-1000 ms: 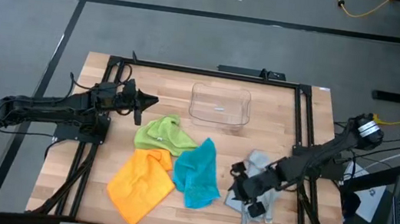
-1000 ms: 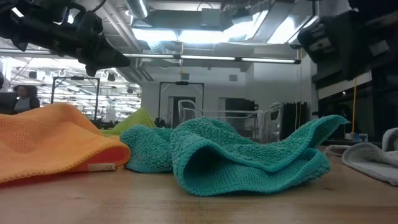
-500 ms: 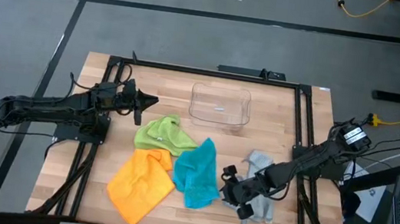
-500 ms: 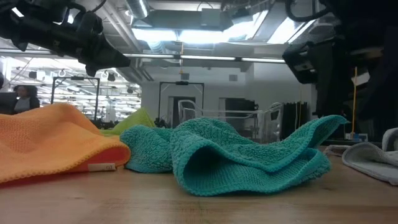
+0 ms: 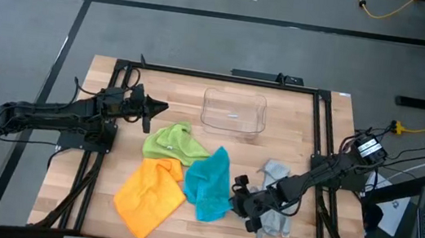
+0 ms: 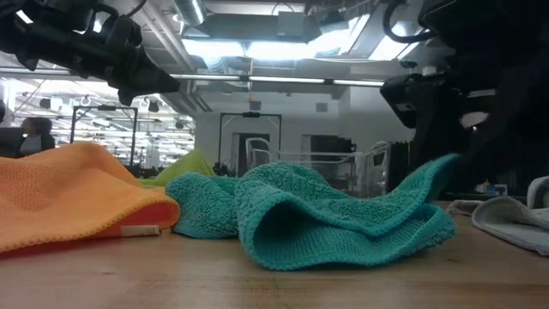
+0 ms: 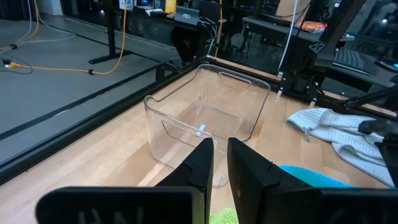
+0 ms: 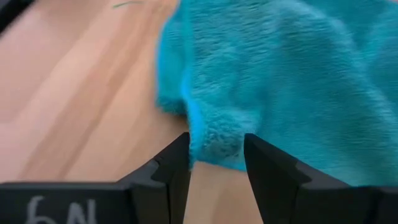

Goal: Fold microfiber towels
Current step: Fold the blue towel

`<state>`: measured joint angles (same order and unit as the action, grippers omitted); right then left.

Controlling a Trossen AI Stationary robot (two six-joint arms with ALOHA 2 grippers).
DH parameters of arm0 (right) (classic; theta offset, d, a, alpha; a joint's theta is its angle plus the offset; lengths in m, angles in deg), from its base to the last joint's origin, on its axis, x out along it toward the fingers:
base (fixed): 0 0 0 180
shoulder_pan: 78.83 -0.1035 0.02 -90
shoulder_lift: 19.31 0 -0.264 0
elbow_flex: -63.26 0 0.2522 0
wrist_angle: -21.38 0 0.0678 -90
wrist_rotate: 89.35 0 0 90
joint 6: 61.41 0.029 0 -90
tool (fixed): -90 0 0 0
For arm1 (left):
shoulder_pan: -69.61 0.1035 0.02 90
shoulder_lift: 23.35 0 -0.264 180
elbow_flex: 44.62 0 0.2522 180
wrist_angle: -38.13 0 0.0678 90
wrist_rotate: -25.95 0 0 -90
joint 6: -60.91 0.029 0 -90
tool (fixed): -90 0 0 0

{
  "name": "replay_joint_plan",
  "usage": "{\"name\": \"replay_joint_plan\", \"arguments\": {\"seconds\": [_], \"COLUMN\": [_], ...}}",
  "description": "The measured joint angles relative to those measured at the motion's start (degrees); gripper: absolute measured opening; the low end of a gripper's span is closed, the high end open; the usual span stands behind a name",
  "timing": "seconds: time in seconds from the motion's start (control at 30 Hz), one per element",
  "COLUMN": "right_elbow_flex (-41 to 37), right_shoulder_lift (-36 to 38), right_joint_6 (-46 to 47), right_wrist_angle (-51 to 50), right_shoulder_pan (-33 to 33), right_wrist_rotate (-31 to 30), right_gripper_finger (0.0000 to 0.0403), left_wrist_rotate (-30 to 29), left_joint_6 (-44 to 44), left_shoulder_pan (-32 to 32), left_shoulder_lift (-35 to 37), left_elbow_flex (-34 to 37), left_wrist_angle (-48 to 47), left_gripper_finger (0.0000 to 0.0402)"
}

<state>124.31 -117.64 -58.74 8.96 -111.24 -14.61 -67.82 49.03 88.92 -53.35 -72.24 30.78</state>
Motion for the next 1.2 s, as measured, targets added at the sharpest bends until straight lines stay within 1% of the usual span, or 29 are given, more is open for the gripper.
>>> {"name": "replay_joint_plan", "arguments": {"seconds": [0.1,0.27,0.33,0.43,0.6,0.67,0.73,0.83,0.93,1.1,1.2], "right_elbow_flex": [0.0,0.0,0.0,0.0,0.0,0.0,1.1,5.1,10.8,24.0,32.9], "right_shoulder_lift": [0.0,0.0,0.0,0.0,0.0,0.0,0.0,1.0,2.4,3.4,3.4], "right_joint_6": [0.0,0.0,0.1,0.1,1.5,1.6,1.5,0.0,-1.5,-5.9,-7.5], "right_wrist_angle": [0.2,0.2,0.3,1.3,1.4,1.5,-0.2,-5.9,-14.2,-29.3,-37.5], "right_shoulder_pan": [0.0,0.0,0.0,0.0,0.2,0.2,0.2,0.2,0.2,0.3,0.7], "right_wrist_rotate": [-1.8,-1.6,-1.6,-1.7,-1.7,-2.7,-4.9,-8.2,-13.2,-23.3,-27.3], "right_gripper_finger": [0.0149,0.0149,0.0143,0.0109,0.0016,0.0011,0.0009,0.0006,0.0004,0.0003,0.0002], "left_wrist_rotate": [0.0,0.0,0.0,0.0,0.0,0.0,0.0,0.8,2.6,3.3,3.3], "left_joint_6": [0.0,0.0,0.0,0.0,0.0,0.0,0.0,-1.2,-3.0,-2.8,-2.8], "left_shoulder_pan": [0.0,0.0,0.0,0.0,0.0,0.0,0.0,0.0,0.0,0.0,0.0], "left_shoulder_lift": [0.0,0.0,0.0,0.0,0.0,0.0,0.0,0.0,0.0,0.0,0.0], "left_elbow_flex": [0.0,0.0,0.0,0.0,0.0,0.0,0.0,0.0,0.0,0.0,0.0], "left_wrist_angle": [-0.2,-1.0,-1.0,-1.0,-1.0,-1.1,-1.4,-1.4,-1.1,-1.2,-1.1], "left_gripper_finger": [0.0039,0.0039,0.0039,0.0039,0.0039,0.0039,0.0039,0.0039,0.0039,0.0039,0.0039]}}
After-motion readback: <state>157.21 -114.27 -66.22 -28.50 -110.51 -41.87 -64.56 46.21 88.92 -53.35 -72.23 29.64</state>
